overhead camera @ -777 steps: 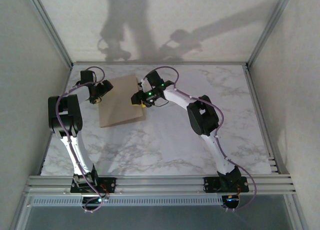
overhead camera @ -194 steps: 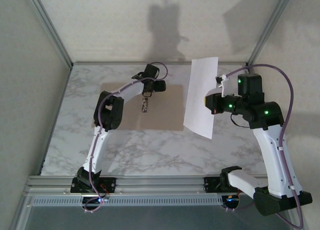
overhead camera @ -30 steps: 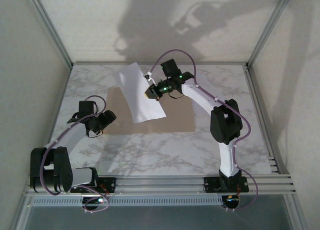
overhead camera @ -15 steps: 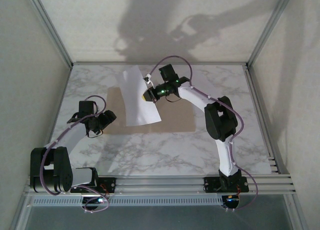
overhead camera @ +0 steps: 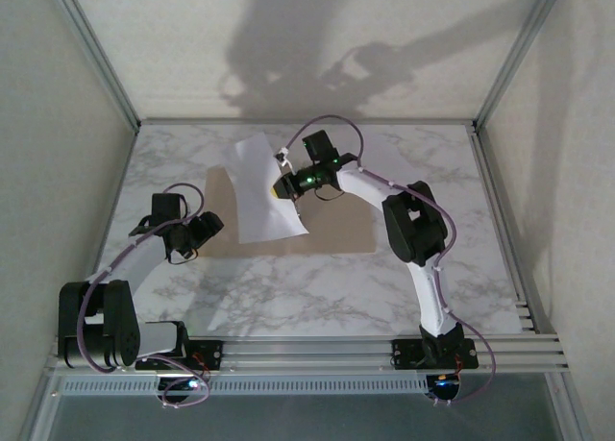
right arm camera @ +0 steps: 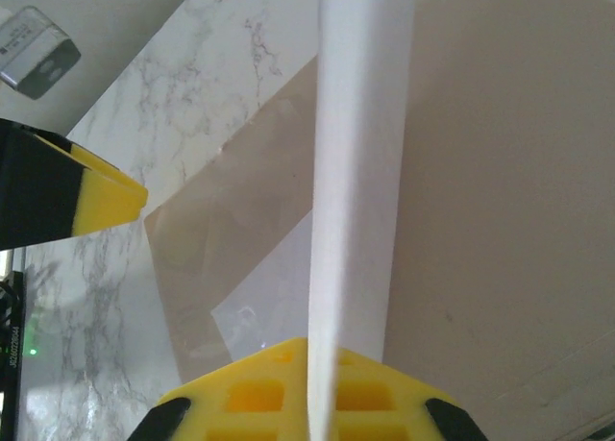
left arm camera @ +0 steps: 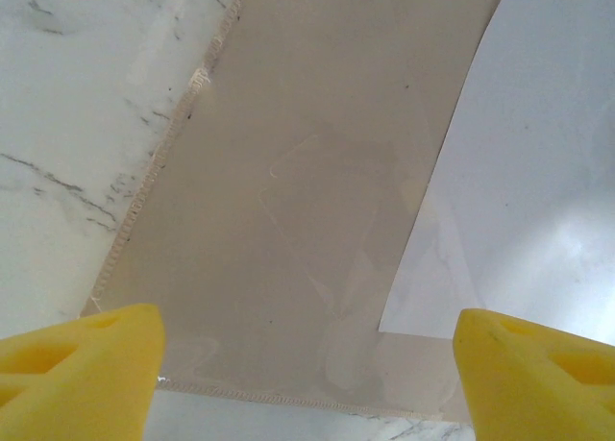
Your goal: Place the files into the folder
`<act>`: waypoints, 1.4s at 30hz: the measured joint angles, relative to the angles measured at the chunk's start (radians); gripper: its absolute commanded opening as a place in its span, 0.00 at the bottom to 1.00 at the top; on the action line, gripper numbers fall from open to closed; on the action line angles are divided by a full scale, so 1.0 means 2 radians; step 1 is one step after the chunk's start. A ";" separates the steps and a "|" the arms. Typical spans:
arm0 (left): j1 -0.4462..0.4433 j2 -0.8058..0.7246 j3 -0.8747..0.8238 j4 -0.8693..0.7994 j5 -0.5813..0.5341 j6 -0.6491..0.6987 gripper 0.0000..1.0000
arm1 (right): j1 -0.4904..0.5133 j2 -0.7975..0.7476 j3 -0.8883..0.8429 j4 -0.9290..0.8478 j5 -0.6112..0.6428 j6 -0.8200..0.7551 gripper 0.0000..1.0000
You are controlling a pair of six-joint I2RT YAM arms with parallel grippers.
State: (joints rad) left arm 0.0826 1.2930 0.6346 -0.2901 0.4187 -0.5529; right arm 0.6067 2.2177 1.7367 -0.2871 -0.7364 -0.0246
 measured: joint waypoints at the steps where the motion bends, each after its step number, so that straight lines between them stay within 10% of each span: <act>1: 0.000 0.000 0.000 0.000 0.000 0.000 0.79 | 0.000 0.002 0.000 0.000 0.000 0.001 0.08; 27: 0.000 0.022 0.000 0.000 0.000 0.002 0.79 | -0.025 0.174 0.253 -0.118 0.016 0.016 0.45; 42: 0.000 0.037 0.017 -0.013 -0.002 0.004 0.78 | -0.043 0.225 0.344 -0.154 -0.001 0.028 0.29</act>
State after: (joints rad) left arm 0.0826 1.3670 0.6693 -0.3157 0.4145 -0.5453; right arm 0.5198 2.6682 2.4237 -0.5949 -0.7380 0.0315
